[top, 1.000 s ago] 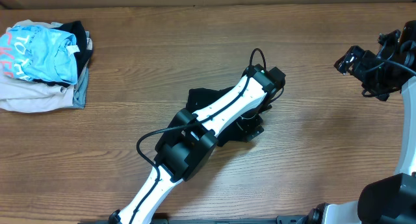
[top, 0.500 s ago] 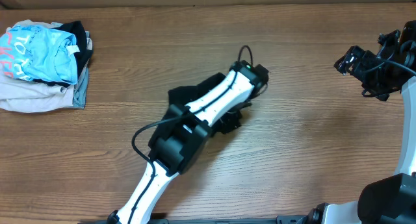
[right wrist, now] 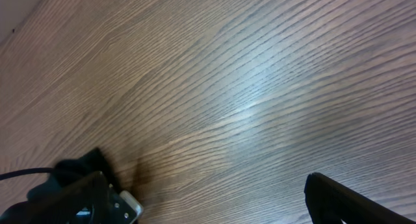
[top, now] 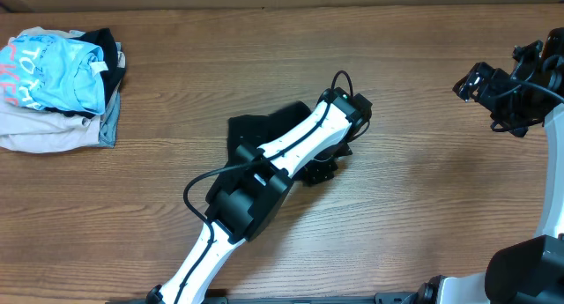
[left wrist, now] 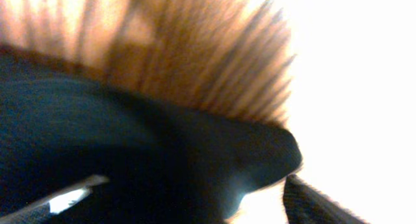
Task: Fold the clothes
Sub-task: 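Grasp the folded black shirt with the left gripper and lift it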
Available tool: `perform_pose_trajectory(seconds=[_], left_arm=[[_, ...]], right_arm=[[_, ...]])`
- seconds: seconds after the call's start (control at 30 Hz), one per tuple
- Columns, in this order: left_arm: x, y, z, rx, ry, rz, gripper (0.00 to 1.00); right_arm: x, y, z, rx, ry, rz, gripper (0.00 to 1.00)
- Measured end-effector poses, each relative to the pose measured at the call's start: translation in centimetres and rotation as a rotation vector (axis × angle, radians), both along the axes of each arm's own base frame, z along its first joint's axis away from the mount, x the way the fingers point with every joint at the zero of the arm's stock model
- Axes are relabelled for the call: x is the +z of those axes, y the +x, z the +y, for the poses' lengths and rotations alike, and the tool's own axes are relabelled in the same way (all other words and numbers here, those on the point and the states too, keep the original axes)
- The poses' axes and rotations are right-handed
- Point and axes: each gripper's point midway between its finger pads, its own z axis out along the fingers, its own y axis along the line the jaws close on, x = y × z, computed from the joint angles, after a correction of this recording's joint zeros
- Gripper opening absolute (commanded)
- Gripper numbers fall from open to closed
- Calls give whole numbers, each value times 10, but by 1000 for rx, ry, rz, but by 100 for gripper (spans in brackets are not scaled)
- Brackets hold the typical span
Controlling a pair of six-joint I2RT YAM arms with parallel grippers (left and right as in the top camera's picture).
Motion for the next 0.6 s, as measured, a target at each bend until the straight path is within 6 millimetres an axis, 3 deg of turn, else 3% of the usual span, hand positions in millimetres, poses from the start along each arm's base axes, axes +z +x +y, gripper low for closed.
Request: perform_pose_trajectory(seconds=[0.23,0.3,0.33,0.37,0.6], left_arm=[[-4,7,-3,82,-52,-10,48],[-5,11,-3,118,-71,-19,32],[-5,14,-2,137,-81,-25,14],[-5,15,-1,159,-88,-29,4],[-3,22,3,264,-115,-41,4]], right_arm=[[0,0,0,0,0,0,100],[0,0,0,0,0,0,100],[0,0,0,-1,0,1,100],[0,0,0,0,0,1,100],[0,0,0,0,0,0,100]])
